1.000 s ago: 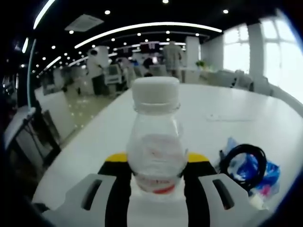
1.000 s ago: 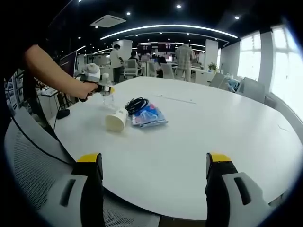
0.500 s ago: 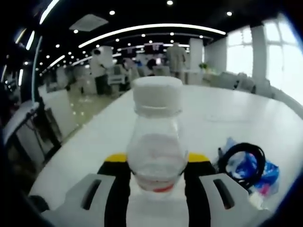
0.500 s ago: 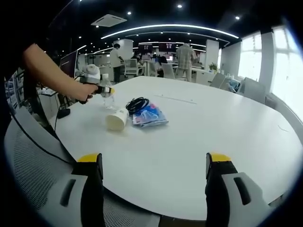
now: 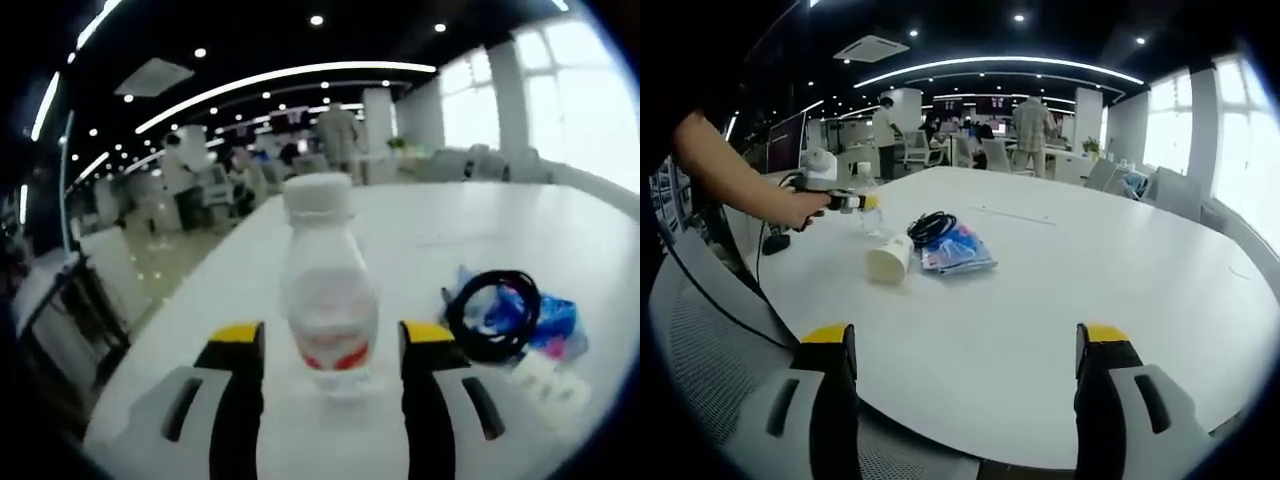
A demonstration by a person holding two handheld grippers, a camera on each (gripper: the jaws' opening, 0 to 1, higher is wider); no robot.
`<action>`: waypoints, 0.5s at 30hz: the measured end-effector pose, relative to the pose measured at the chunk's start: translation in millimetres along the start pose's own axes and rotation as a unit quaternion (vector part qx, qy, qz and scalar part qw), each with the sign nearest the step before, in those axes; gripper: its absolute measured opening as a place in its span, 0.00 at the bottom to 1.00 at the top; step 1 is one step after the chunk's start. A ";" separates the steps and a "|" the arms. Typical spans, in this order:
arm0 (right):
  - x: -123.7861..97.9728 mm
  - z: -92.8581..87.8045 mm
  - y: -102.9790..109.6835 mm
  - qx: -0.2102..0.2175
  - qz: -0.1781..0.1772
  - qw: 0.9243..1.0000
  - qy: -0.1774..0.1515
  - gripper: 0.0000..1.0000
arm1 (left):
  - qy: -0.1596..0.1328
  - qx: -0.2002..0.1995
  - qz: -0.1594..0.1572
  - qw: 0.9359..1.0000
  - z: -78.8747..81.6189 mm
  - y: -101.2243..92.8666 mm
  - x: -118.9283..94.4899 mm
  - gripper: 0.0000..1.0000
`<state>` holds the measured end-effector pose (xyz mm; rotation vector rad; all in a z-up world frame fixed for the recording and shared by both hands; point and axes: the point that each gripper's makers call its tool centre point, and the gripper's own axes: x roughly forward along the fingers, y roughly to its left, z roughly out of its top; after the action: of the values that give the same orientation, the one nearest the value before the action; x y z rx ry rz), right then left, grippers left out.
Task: Arrange the tabletop items into an orderly group along one side of the table until the central work area is clear of visible clutter.
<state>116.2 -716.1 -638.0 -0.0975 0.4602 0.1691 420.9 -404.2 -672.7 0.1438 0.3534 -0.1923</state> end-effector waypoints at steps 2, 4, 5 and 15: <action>0.1 0.7 0.3 0.000 0.001 1.000 -0.002 0.90 | -0.005 0.003 -0.002 1.000 0.0 2.7 -7.5 0.54; 0.0 1.5 1.2 0.000 0.003 1.000 -0.004 0.90 | -0.007 0.008 -0.011 1.000 -1.9 3.0 -13.3 0.55; -0.1 1.9 1.4 0.000 0.004 1.000 -0.005 0.91 | -0.007 0.012 -0.015 1.000 -2.7 2.7 -15.8 0.55; -0.4 4.3 5.3 -0.002 0.014 1.000 -0.013 0.93 | -0.022 0.015 -0.047 0.999 6.3 13.5 -61.0 0.63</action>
<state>116.7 -710.4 -634.2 -0.0924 0.4356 0.1976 369.7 -382.3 -643.7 0.1535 0.3144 -0.2928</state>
